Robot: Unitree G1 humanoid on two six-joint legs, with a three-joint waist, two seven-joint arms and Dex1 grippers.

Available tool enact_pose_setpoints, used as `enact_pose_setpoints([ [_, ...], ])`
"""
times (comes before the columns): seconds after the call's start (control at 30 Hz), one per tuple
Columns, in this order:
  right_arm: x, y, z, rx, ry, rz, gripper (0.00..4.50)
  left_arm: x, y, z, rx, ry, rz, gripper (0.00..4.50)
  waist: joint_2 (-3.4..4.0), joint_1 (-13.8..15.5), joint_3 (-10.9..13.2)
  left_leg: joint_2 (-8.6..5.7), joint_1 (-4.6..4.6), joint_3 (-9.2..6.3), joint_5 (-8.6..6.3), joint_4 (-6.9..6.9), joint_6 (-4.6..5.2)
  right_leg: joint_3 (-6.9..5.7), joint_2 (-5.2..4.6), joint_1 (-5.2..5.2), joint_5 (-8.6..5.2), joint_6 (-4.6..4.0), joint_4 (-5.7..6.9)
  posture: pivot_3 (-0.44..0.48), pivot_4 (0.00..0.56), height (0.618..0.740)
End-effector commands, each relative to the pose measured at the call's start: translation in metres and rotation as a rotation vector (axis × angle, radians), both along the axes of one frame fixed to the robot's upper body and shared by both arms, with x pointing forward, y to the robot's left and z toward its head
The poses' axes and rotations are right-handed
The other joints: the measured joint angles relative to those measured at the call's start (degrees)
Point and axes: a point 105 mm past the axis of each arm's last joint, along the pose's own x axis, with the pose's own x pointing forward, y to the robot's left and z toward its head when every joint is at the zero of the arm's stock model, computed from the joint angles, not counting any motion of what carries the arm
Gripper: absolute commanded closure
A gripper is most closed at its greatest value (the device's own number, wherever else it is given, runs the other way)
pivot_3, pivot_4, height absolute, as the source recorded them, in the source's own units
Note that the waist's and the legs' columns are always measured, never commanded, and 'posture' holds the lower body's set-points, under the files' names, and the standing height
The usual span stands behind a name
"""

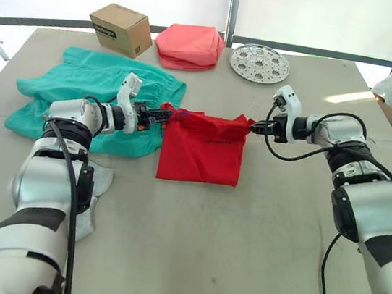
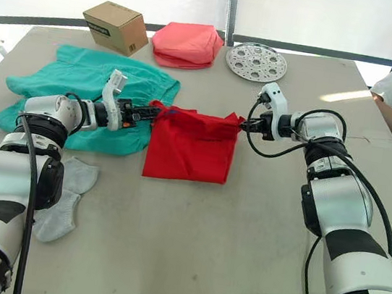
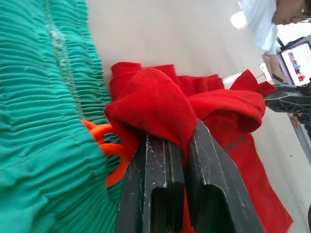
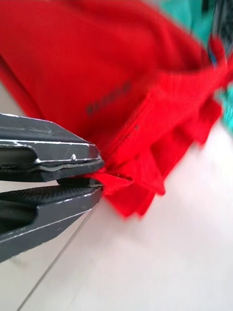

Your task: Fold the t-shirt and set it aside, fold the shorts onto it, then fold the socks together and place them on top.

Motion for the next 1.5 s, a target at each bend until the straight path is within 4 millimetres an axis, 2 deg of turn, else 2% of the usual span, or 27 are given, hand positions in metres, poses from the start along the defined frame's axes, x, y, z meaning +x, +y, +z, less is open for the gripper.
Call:
enact_pose_setpoints([
  [0.03, 0.006, -0.003, 0.019, 0.012, -0.096, -0.005, 2.48, 0.010, 0.017, 0.017, 0.020, -0.088, 0.106, 4.50, 0.00, -0.09, 0.00, 0.00, 0.00, 0.00, 0.00, -0.01, 0.00, 0.00, 0.00, 0.00, 0.00, 0.01, -0.01, 0.000, 0.150, 0.740],
  [0.07, 0.007, -0.006, 0.020, 0.015, -0.110, -0.016, 2.09, 0.011, 0.018, 0.020, 0.000, -0.094, 0.120, 4.50, 0.00, -0.18, 0.00, 0.00, 0.00, -0.01, 0.00, 0.00, 0.00, 0.00, 0.00, 0.00, 0.01, 0.02, 0.00, 0.000, 0.150, 0.740],
  [0.13, 0.008, -0.015, 0.025, 0.011, -0.155, -0.026, 1.13, 0.009, 0.014, 0.031, -0.077, -0.120, 0.089, 3.65, 0.00, -0.25, 0.00, 0.01, 0.04, -0.01, 0.00, 0.01, -0.01, 0.00, -0.02, 0.02, 0.03, 0.05, 0.03, 0.000, 0.150, 0.740],
  [0.2, 0.005, -0.019, 0.035, 0.039, -0.233, -0.008, 1.08, 0.008, 0.010, 0.042, -0.137, -0.157, 0.069, 2.97, 0.00, -0.14, 0.00, 0.00, 0.04, -0.03, 0.00, 0.03, -0.01, -0.02, -0.04, 0.04, 0.07, 0.12, 0.04, 0.000, 0.150, 0.740],
  [0.27, -0.006, -0.015, 0.047, 0.101, -0.282, 0.027, 1.08, 0.006, 0.008, 0.052, -0.190, -0.177, 0.054, 2.06, 0.00, -0.09, 0.00, -0.02, 0.03, -0.05, 0.00, 0.05, -0.01, -0.04, -0.06, 0.09, 0.11, 0.18, 0.02, 0.000, 0.150, 0.740],
  [0.33, -0.020, -0.008, 0.048, 0.100, -0.344, 0.072, 1.08, 0.001, 0.005, 0.055, -0.201, -0.190, 0.014, 2.06, 0.00, -0.34, 0.00, -0.01, 0.03, -0.06, 0.00, 0.07, -0.01, -0.03, -0.07, 0.10, 0.12, 0.20, 0.02, 0.000, 0.150, 0.740],
  [0.4, -0.024, 0.003, 0.040, 0.084, -0.363, 0.041, 1.62, -0.003, 0.005, 0.053, -0.169, -0.226, 0.002, 2.03, 0.07, -0.86, 0.02, 0.00, 0.08, -0.05, 0.01, 0.06, -0.01, -0.03, -0.06, 0.10, 0.12, 0.21, 0.07, 0.000, 0.150, 0.740],
  [0.47, -0.027, 0.028, 0.027, 0.066, -0.386, 0.009, 2.21, -0.012, 0.005, 0.053, -0.119, -0.290, -0.014, 2.03, 0.03, -1.53, -0.09, 0.01, 0.17, -0.03, 0.01, 0.04, -0.02, 0.01, -0.05, 0.12, 0.14, 0.22, 0.08, 0.000, 0.150, 0.740],
  [0.57, -0.032, 0.065, 0.012, 0.097, -0.368, -0.023, 3.75, -0.036, -0.003, 0.057, -0.049, -0.418, -0.052, 2.03, 0.02, -2.43, -0.08, 0.12, 0.42, -0.06, 0.02, -0.01, -0.06, 0.30, -0.07, 0.06, 0.13, 0.20, 0.35, 0.000, 0.150, 0.740],
  [0.63, -0.034, 0.079, 0.005, 0.114, -0.356, -0.034, 4.42, -0.063, -0.023, 0.049, -0.001, -0.455, -0.150, 2.03, 0.05, -2.39, -0.06, 0.15, 0.35, -0.07, 0.04, 0.00, -0.10, 0.33, -0.08, -0.04, 0.13, 0.19, 0.44, 0.000, 0.150, 0.740],
  [0.67, -0.036, 0.086, 0.000, 0.121, -0.342, -0.033, 4.42, -0.076, -0.033, 0.040, 0.017, -0.447, -0.185, 2.03, 0.06, -2.25, -0.06, 0.18, 0.34, -0.07, 0.04, 0.01, -0.10, 0.37, -0.14, -0.07, 0.14, 0.18, 0.47, 0.000, 0.150, 0.740],
  [0.7, -0.038, 0.093, -0.011, 0.110, -0.326, -0.028, 4.42, -0.088, -0.039, 0.020, 0.072, -0.431, -0.195, 2.03, 0.06, -1.89, -0.06, 0.17, 0.33, -0.06, 0.04, 0.00, -0.09, 0.41, -0.25, -0.08, 0.14, 0.18, 0.47, 0.000, 0.150, 0.740],
  [0.77, -0.042, 0.099, -0.026, 0.083, -0.304, -0.023, 4.42, -0.101, -0.043, -0.005, 0.136, -0.407, -0.173, 2.03, 0.11, -1.13, -0.11, 0.09, 0.40, -0.06, -0.01, 0.00, -0.04, 0.44, -0.35, -0.01, 0.14, 0.18, 0.39, 0.000, 0.150, 0.740],
  [0.87, -0.037, 0.086, -0.049, -0.025, -0.293, -0.086, 4.42, -0.100, -0.029, -0.041, 0.254, -0.352, -0.021, 2.03, 0.19, -0.15, -0.07, 0.00, 0.52, -0.09, -0.05, 0.00, 0.01, 0.35, -0.51, 0.12, 0.02, -0.07, 0.10, 0.000, 0.150, 0.740],
  [0.97, -0.035, 0.068, -0.059, -0.097, -0.301, -0.133, 4.42, -0.099, -0.020, -0.061, 0.297, -0.301, 0.062, 2.03, 0.23, 0.40, -0.16, 0.00, 0.45, -0.13, -0.04, 0.05, 0.01, 0.25, -0.53, 0.10, 0.13, -0.26, -0.03, 0.000, 0.150, 0.740],
  [1.07, -0.034, 0.045, -0.065, -0.164, -0.329, -0.179, 4.42, -0.109, -0.029, -0.075, 0.275, -0.247, 0.030, 2.03, 0.31, 0.39, -0.29, -0.03, 0.52, -0.07, -0.04, 0.06, 0.06, 0.27, -0.54, 0.13, 0.14, -0.28, -0.03, 0.000, 0.150, 0.740],
  [1.2, -0.032, 0.010, -0.066, -0.230, -0.368, -0.243, 4.42, -0.123, -0.049, -0.080, 0.224, -0.211, -0.046, 2.03, 0.52, 0.60, -0.71, -0.03, 0.51, -0.08, -0.03, 0.03, 0.07, 0.25, -0.48, 0.20, 0.13, -0.28, -0.05, 0.000, 0.150, 0.740],
  [1.3, -0.035, -0.011, -0.062, -0.234, -0.377, -0.274, 4.42, -0.131, -0.063, -0.075, 0.196, -0.211, -0.089, 2.03, 0.65, 0.86, -0.80, -0.04, 0.51, -0.10, -0.11, 0.03, 0.21, 0.25, -0.45, 0.24, 0.12, -0.27, -0.09, 0.000, 0.150, 0.740],
  [1.47, -0.050, -0.017, -0.044, -0.087, -0.339, -0.271, 4.42, -0.139, -0.075, -0.067, 0.156, -0.221, -0.105, 2.03, 0.62, 0.58, -0.82, -0.03, 0.49, -0.09, -0.19, 0.05, 0.36, 0.28, -0.31, 0.26, 0.12, -0.25, -0.17, 0.000, 0.150, 0.740],
  [1.5, -0.053, -0.018, -0.038, -0.041, -0.320, -0.279, 4.18, -0.139, -0.074, -0.065, 0.155, -0.229, -0.094, 2.03, 0.62, 0.51, -0.81, -0.03, 0.50, -0.08, -0.19, 0.05, 0.36, 0.28, -0.26, 0.26, 0.12, -0.25, -0.18, 0.000, 0.150, 0.740],
])
